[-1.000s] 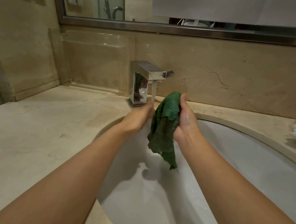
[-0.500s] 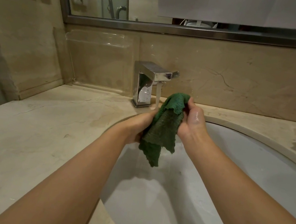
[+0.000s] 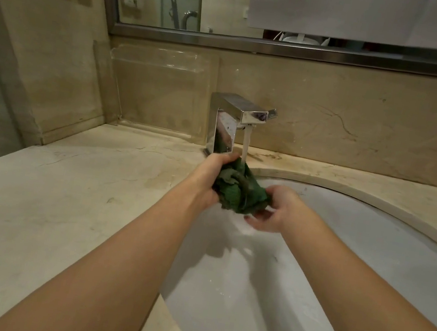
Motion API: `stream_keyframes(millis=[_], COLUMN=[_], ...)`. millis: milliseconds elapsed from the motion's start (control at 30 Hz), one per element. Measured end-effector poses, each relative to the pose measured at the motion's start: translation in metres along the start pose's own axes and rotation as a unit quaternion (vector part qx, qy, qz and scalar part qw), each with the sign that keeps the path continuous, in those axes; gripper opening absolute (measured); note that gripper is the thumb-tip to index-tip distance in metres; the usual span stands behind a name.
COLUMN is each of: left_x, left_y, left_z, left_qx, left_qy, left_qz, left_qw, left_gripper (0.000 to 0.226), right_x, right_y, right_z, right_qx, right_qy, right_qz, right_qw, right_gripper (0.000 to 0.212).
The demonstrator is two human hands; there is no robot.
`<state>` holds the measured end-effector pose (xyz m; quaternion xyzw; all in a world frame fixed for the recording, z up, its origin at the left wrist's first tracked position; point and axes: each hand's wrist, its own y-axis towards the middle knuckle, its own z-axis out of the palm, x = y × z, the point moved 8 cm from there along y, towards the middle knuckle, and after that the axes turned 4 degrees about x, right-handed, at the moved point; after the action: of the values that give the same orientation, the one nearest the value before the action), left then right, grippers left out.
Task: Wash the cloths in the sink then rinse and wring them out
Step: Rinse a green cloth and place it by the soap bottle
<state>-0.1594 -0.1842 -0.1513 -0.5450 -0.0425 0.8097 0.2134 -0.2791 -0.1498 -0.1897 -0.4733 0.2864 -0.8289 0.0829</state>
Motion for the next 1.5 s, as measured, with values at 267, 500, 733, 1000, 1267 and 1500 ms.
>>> stream_keyframes(millis=[267,500,733,1000,1267,1500], left_x=[-0.013,-0.030,-0.020,-0.010,-0.005,-0.022], left_y=[0.003,-0.017,-0.010,-0.008,-0.004,-0.011], left_z=[0.007,0.011,0.015,0.013,0.008,0.012], left_qx=[-0.030,-0.201,-0.142,-0.130,-0.128,-0.152], left_qy=[0.148,0.533,0.479,0.353,0.336,0.337], left_qz=[0.104,0.268,0.237,0.153,0.102,0.214], left_qw=[0.983,0.777,0.833,0.914,0.928,0.904], left_gripper=[0.040,0.042,0.057,0.038,0.038,0.042], right_x=[-0.015,-0.016,0.000,0.038,0.045,0.028], right_y=[0.000,0.008,-0.001,-0.017,-0.021,0.003], right_z=[0.035,0.029,0.031,0.023,0.032,0.019], right_qx=[0.144,0.048,-0.027,-0.135,-0.111,-0.052], right_qy=[0.080,-0.017,-0.090,-0.310,-0.372,-0.175], right_qz=[-0.020,-0.080,-0.159,-0.304,-0.381,-0.262], right_qw=[0.986,0.996,0.983,0.891,0.839,0.948], right_gripper=[0.039,0.033,0.047,0.039,0.048,0.036])
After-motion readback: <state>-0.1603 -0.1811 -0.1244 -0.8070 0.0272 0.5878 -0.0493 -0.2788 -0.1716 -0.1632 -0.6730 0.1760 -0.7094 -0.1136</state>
